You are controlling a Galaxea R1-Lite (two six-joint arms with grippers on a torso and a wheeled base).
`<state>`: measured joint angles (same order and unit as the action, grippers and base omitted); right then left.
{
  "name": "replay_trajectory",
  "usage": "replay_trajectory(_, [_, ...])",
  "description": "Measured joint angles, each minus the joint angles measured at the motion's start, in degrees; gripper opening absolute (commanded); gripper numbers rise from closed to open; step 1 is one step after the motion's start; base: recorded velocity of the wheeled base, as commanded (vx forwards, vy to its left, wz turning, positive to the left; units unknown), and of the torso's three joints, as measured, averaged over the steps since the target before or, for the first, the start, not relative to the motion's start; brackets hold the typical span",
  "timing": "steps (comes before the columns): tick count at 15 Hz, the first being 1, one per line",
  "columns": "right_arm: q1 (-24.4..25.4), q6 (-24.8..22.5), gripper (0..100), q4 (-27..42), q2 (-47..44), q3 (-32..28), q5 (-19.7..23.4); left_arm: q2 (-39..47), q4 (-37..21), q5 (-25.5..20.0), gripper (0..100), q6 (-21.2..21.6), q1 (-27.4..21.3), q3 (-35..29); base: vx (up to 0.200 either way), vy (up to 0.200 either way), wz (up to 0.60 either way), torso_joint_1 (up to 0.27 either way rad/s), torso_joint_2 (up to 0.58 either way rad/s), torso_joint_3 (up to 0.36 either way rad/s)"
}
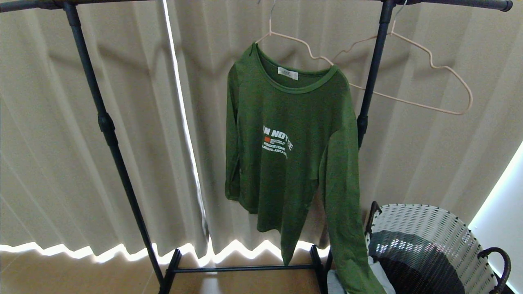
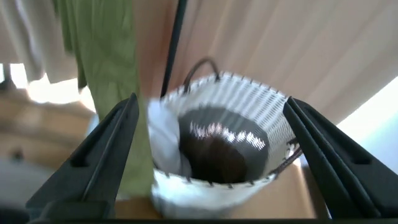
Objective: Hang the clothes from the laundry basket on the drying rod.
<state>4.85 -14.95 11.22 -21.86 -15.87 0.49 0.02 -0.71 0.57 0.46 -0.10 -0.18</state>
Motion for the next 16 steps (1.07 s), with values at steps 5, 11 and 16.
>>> replay_trajectory(5, [1.0, -3.0, 100, -12.6, -27.0, -3.3, -0.2, 0.0, 0.0, 0.0, 100, -0.1, 0.0, 0.0, 0.000, 0.000, 0.00, 0.000, 0.00, 0.000])
replay_trajectory(11, [3.2, -3.5, 100, -35.7, -57.6, -3.9, -1.4, 0.0, 0.0, 0.0, 100, -0.1, 0.0, 0.0, 0.000, 0.000, 0.00, 0.000, 0.00, 0.000])
replay_trajectory(16, [7.8, -3.6, 100, -49.6, -74.3, -4.6, -5.4, 0.0, 0.0, 0.0, 100, -0.1, 0.0, 0.0, 0.000, 0.000, 0.00, 0.000, 0.00, 0.000])
